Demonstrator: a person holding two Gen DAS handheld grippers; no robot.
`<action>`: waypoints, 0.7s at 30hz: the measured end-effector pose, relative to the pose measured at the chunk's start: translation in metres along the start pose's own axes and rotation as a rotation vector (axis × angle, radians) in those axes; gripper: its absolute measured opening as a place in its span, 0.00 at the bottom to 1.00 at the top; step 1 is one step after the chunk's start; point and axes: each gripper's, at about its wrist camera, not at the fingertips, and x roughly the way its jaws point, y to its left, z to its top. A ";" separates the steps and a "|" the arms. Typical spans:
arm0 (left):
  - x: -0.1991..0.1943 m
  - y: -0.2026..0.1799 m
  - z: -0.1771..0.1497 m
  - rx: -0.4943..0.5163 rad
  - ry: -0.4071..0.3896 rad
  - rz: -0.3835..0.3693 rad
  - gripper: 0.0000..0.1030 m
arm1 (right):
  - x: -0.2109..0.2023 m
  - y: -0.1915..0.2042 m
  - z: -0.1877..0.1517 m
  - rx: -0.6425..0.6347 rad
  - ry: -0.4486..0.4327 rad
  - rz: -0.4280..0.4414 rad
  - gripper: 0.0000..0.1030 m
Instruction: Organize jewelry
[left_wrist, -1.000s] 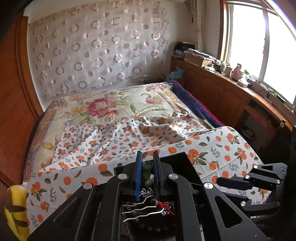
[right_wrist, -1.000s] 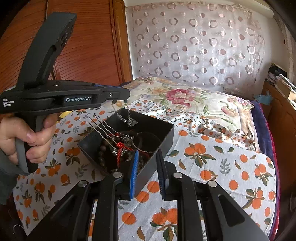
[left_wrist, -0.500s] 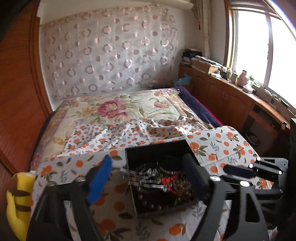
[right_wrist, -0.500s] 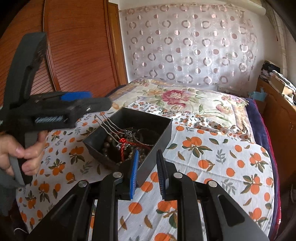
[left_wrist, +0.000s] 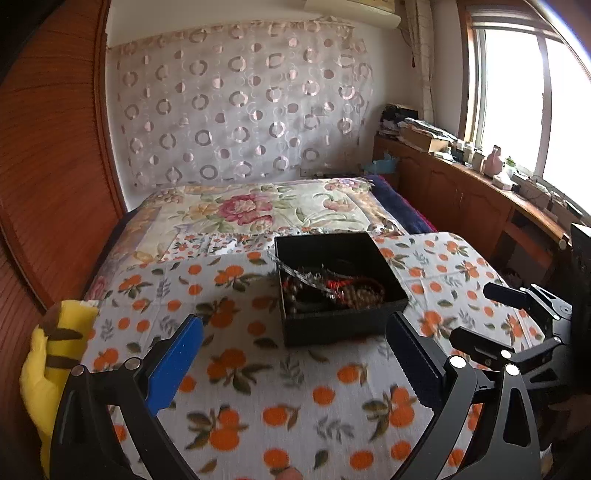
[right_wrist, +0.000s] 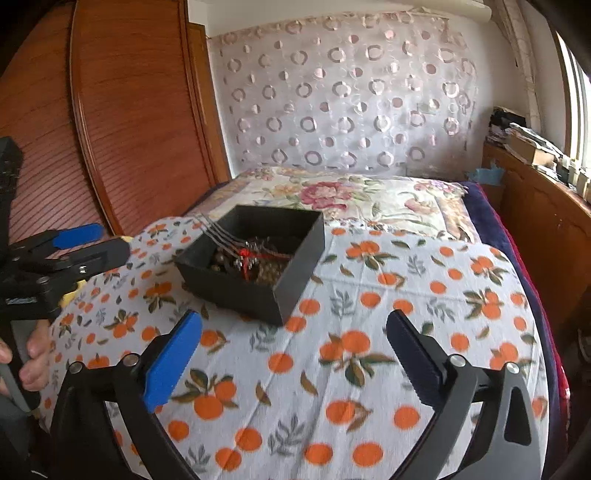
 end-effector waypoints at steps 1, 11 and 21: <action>-0.005 0.000 -0.004 -0.006 -0.003 0.003 0.93 | -0.003 0.001 -0.003 0.005 -0.004 -0.005 0.98; -0.060 -0.006 -0.025 -0.031 -0.045 0.032 0.93 | -0.074 0.017 -0.005 0.035 -0.142 -0.046 0.98; -0.113 -0.008 -0.028 -0.038 -0.135 0.034 0.93 | -0.126 0.031 -0.006 0.032 -0.223 -0.074 0.98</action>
